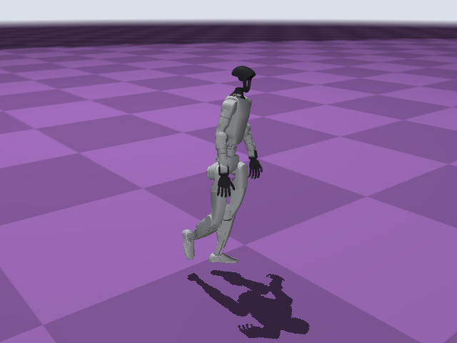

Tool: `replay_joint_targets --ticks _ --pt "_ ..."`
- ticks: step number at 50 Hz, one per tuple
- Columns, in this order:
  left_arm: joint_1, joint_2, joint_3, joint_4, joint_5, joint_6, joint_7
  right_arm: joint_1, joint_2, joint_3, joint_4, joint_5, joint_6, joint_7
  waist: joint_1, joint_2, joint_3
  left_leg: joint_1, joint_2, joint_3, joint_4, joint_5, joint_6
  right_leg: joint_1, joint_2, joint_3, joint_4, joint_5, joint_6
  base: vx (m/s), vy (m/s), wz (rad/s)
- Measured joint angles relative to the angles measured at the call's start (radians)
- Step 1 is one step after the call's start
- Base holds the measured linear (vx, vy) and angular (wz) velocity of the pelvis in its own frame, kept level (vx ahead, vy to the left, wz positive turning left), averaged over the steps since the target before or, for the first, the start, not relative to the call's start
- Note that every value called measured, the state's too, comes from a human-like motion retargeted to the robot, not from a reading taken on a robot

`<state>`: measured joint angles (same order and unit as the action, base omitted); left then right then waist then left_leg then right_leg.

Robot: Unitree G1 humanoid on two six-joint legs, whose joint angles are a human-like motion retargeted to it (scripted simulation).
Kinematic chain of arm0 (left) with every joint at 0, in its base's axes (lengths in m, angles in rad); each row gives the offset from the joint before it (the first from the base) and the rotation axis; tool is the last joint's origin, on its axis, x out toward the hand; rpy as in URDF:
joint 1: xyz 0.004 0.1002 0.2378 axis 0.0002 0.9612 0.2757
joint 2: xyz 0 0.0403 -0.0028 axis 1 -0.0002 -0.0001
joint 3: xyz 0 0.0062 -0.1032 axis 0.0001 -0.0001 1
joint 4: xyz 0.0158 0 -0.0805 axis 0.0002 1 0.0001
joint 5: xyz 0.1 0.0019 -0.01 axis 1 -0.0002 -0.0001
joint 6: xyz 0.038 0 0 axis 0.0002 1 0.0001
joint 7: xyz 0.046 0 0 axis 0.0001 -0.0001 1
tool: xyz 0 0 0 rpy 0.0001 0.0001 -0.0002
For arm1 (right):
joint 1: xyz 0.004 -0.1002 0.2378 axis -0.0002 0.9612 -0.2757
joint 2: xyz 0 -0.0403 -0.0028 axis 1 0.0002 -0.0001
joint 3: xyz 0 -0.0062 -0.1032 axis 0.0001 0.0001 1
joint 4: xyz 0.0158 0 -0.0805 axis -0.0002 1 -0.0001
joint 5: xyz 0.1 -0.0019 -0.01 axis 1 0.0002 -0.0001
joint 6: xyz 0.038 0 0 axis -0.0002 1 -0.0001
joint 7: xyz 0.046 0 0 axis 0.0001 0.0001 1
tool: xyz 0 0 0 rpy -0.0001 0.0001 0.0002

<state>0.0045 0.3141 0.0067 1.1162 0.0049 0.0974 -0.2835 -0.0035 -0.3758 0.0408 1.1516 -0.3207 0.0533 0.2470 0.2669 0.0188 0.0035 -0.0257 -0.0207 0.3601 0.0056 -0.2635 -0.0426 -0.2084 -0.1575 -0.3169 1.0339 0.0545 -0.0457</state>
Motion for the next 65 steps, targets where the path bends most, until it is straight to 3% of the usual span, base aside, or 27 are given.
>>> replay_joint_targets --ticks 3,7,12,17,20,25,29,32,39,43,46,50,55,59,65 --pt "-0.001 -0.001 0.008 0.024 -0.01 -0.001 0.033 0.037 0.013 -0.023 0.023 0.062 -0.003 -0.049 -0.039 0.031 -0.015 0.034 -0.018 -0.177 0.023 0.007 -0.008 -0.02 0.001 0.037 -0.011 -0.063 -0.038 0.31 0.07 3.19" --pt "-0.014 0.016 0.047 0.064 -0.039 -0.006 0.096 0.096 0.04 -0.019 0.03 0.136 -0.018 -0.097 -0.078 0.038 -0.04 0.088 -0.047 -0.422 0.056 0.008 -0.018 -0.039 0.056 0.137 -0.052 -0.123 -0.042 0.31 0.01 3.33" --pt "-0.065 0.056 0.107 0.101 -0.08 -0.002 0.163 0.143 0.072 0.027 0.016 0.171 -0.033 -0.112 -0.092 -0.006 -0.053 0.179 -0.085 -0.699 0.076 -0.003 -0.021 -0.079 0.081 0.205 -0.068 -0.178 -0.043 0.29 -0.03 3.02" --pt "-0.104 0.075 0.126 0.139 -0.082 -0.01 0.17 0.141 0.074 0.081 0.015 0.149 -0.053 -0.086 -0.086 -0.061 -0.052 0.279 -0.093 -0.908 0.063 -0.002 -0.024 -0.125 0.064 0.169 -0.148 -0.212 -0.046 0.29 -0.06 2.33" --pt "-0.098 0.068 0.123 0.168 -0.084 -0.02 0.154 0.118 0.059 0.1 0.023 0.139 -0.065 -0.078 -0.09 -0.087 -0.051 0.331 -0.089 -0.998 0.049 0.008 -0.026 -0.14 0.05 0.122 -0.269 -0.192 -0.041 0.3 -0.08 1.78" --pt "-0.04 0.033 0.106 0.224 -0.121 -0.028 0.129 0.059 0.018 0.084 0.026 0.16 -0.07 -0.101 -0.131 -0.126 -0.037 0.409 -0.102 -1.117 0.042 0.02 -0.022 -0.118 0.064 0.145 -0.609 -0.031 0.018 0.35 -0.11 1.45" --pt "0.0 0.008 0.084 0.267 -0.177 -0.018 0.138 0.004 -0.01 0.041 0.004 0.202 -0.055 -0.14 -0.189 -0.154 0.007 0.484 -0.125 -1.198 0.048 0.012 -0.003 -0.075 0.068 0.297 -0.854 0.112 0.078 0.42 -0.15 1.19" --pt "0.026 -0.006 0.055 0.286 -0.198 -0.02 0.144 -0.017 -0.018 0.019 -0.022 0.231 -0.055 -0.159 -0.232 -0.152 0.024 0.52 -0.115 -1.242 0.049 0.0 0.01 -0.077 0.083 0.418 -0.909 0.179 0.099 0.45 -0.17 0.79" --pt "0.02 -0.033 -0.024 0.254 -0.135 -0.038 0.113 -0.01 -0.03 0.037 -0.047 0.285 -0.075 -0.165 -0.295 -0.044 -0.002 0.482 -0.016 -1.284 0.046 0.034 -0.03 -0.186 0.159 0.343 -0.739 0.025 0.035 0.49 -0.2 0.23" --pt "0.015 -0.034 -0.077 0.15 -0.107 -0.066 0.077 0.023 -0.035 0.073 -0.007 0.28 -0.067 -0.148 -0.342 -0.02 -0.004 0.428 -0.029 -1.231 0.137 0.121 -0.091 -0.141 0.156 0.329 -0.77 -0.031 0.014 0.53 -0.24 0.4" --pt "0.021 -0.024 -0.097 0.037 -0.095 -0.07 0.048 0.048 -0.037 0.096 0.038 0.261 -0.043 -0.126 -0.362 -0.046 -0.005 0.328 -0.103 -1.052 0.334 0.148 -0.107 -0.067 0.123 0.34 -0.835 -0.035 0.018 0.52 -0.23 0.3" --pt "0.04 -0.01 -0.091 -0.112 -0.087 -0.059 0.011 0.075 -0.036 0.103 0.088 0.217 -0.005 -0.088 -0.361 -0.104 -0.031 0.114 -0.158 -0.709 0.637 0.07 -0.03 0.014 0.069 0.351 -0.902 -0.026 0.042 0.47 -0.2 0.15" --pt "0.068 -0.007 -0.067 -0.213 -0.082 -0.047 -0.017 0.071 -0.045 0.084 0.111 0.202 0.025 -0.075 -0.309 -0.171 -0.057 -0.066 -0.147 -0.408 0.77 -0.09 0.103 0.113 0.037 0.376 -0.935 -0.032 0.084 0.42 -0.16 -0.24" --pt "0.087 -0.006 -0.058 -0.216 -0.068 -0.037 -0.012 0.031 -0.057 0.063 0.109 0.222 0.032 -0.1 -0.238 -0.191 -0.062 -0.148 -0.148 -0.332 0.703 -0.113 0.136 0.2 0.05 0.407 -0.939 -0.058 0.113 0.4 -0.12 -0.58" --pt "0.114 -0.001 -0.053 -0.153 -0.029 -0.022 0.011 -0.075 -0.056 0.061 0.094 0.222 0.023 -0.138 -0.113 -0.166 -0.043 -0.185 -0.114 -0.339 0.469 -0.033 0.12 0.344 0.11 0.472 -0.911 -0.12 0.122 0.39 -0.07 -0.86"
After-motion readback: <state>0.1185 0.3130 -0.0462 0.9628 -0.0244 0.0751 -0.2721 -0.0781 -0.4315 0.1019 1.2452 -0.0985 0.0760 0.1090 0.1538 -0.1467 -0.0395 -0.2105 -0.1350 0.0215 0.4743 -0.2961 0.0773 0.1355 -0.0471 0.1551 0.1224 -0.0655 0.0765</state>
